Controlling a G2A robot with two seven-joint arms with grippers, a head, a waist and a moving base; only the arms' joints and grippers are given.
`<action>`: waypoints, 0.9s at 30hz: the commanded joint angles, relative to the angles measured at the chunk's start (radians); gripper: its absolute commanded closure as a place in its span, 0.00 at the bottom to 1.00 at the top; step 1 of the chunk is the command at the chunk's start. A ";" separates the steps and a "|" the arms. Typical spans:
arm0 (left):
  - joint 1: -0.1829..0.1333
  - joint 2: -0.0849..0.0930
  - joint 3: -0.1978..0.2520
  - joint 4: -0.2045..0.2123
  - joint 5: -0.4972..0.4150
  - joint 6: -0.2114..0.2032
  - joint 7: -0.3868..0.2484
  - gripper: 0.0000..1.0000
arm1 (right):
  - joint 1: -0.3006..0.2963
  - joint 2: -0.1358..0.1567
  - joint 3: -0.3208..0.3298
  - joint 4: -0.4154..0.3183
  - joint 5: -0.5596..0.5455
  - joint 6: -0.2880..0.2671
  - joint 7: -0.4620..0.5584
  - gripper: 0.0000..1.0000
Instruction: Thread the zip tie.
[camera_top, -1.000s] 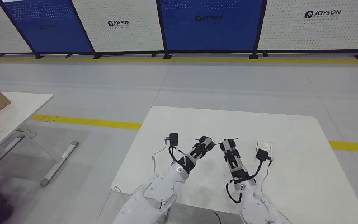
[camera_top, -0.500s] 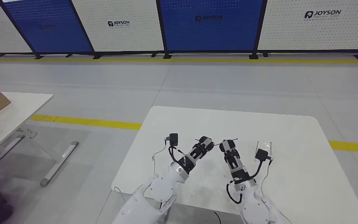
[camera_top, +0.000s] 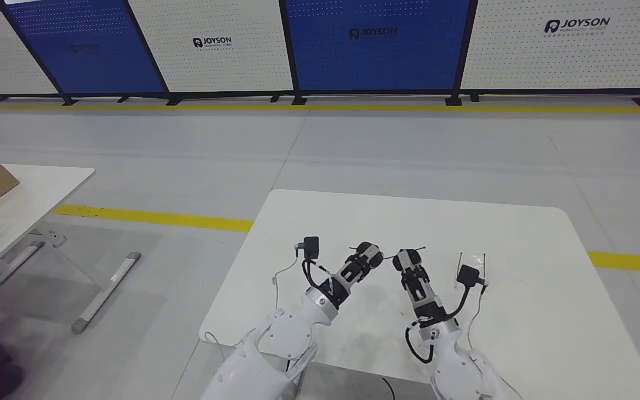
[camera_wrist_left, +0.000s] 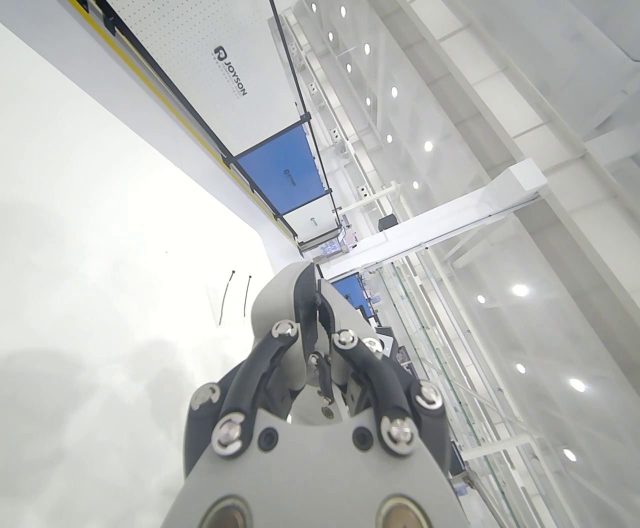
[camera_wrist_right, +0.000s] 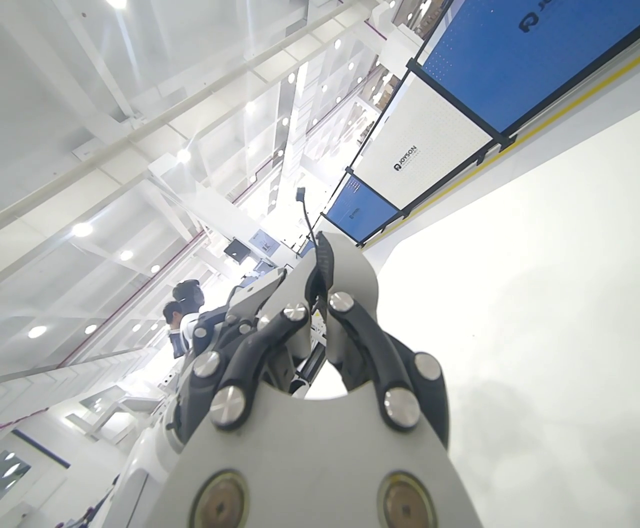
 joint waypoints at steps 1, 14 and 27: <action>0.000 0.000 -0.001 0.000 0.000 0.002 0.000 1.00 | 0.001 -0.001 0.001 0.000 0.001 0.000 0.002 0.96; -0.004 -0.001 -0.006 0.002 -0.005 0.005 -0.004 1.00 | 0.003 -0.005 0.007 0.003 0.000 0.000 0.003 0.95; -0.006 -0.002 -0.006 0.004 0.006 0.009 -0.009 1.00 | 0.002 -0.010 0.013 0.000 -0.010 0.000 0.006 0.91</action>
